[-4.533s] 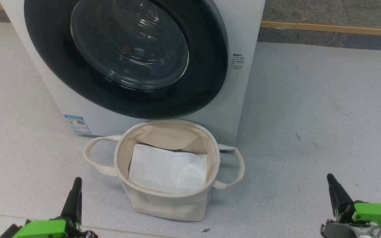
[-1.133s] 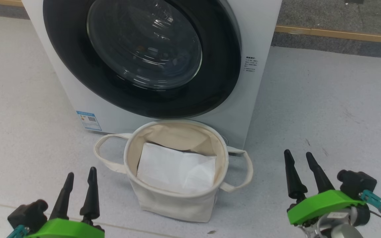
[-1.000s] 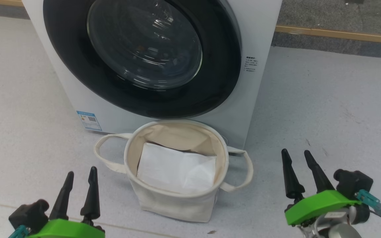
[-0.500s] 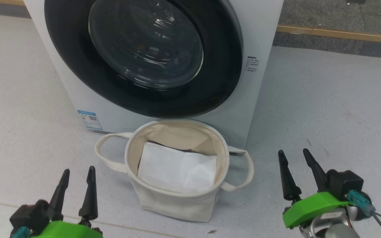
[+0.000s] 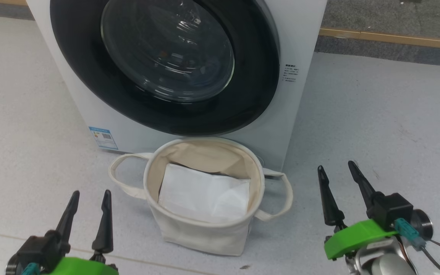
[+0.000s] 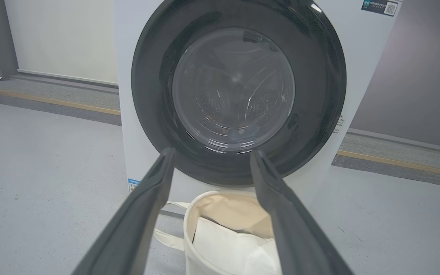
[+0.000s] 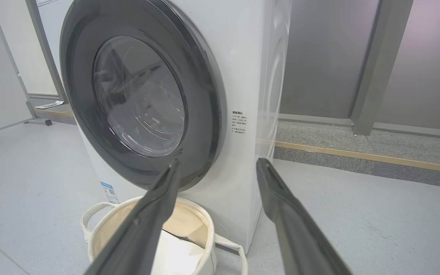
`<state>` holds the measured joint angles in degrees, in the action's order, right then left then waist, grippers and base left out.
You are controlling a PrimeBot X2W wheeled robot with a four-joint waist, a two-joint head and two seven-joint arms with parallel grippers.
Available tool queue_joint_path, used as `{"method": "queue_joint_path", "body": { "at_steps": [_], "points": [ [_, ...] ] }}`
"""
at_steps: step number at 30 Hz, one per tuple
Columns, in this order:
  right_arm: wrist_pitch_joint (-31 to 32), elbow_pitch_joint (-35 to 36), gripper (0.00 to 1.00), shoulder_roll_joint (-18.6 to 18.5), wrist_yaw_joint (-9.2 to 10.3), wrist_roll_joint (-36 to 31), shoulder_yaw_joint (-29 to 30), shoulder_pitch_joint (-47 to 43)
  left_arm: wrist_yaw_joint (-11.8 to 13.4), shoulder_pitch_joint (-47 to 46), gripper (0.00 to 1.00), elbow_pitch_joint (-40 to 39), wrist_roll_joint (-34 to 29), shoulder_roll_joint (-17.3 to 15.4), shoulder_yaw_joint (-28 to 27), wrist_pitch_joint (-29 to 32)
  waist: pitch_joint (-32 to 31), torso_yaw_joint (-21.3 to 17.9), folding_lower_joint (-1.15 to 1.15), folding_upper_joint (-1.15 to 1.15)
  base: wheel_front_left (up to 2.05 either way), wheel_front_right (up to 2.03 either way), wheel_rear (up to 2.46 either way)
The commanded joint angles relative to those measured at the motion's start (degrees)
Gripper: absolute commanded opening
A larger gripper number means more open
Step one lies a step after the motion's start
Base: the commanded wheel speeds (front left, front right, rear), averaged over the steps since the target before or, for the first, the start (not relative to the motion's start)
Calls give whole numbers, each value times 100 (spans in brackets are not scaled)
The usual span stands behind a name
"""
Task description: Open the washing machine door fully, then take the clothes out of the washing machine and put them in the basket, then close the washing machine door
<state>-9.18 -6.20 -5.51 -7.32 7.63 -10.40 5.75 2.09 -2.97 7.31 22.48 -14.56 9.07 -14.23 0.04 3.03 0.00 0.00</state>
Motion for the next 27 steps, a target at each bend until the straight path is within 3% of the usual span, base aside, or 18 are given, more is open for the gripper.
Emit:
{"method": "queue_joint_path", "body": {
  "at_steps": [1, 15, 24, 25, 26, 27],
  "points": [
    [-43, 203, 100, -31, -17, -18, -98, 257, 49, -334, 100, -210, -38, -162, -201, -51, 7, 0, 0, 0, 0, 0, 0],
    [-56, 192, 100, 20, -17, 48, 54, 258, 112, -323, 100, -247, -12, -228, -235, -55, 122, -9, 0, 0, 0, 0, 0],
    [-157, -26, 100, 146, -17, 690, 279, 629, 145, -343, 100, -443, 53, -245, -318, -61, 402, 14, 0, 0, 0, 0, 0],
    [-188, -73, 94, 160, -17, 848, 305, 720, 149, -345, 100, -476, 58, -250, -329, -62, 455, 24, 0, 0, 0, 0, 0],
    [-206, -140, 12, 167, -17, 957, 317, 817, 149, -349, 100, -504, 62, -256, -333, -62, 513, 39, 0, 0, 0, 0, 0],
    [-221, -210, 0, 172, -17, 1084, 328, 925, 147, -359, 100, -531, 65, -262, -332, -62, 575, 57, 0, 0, 0, 0, 0]
  ]
}}
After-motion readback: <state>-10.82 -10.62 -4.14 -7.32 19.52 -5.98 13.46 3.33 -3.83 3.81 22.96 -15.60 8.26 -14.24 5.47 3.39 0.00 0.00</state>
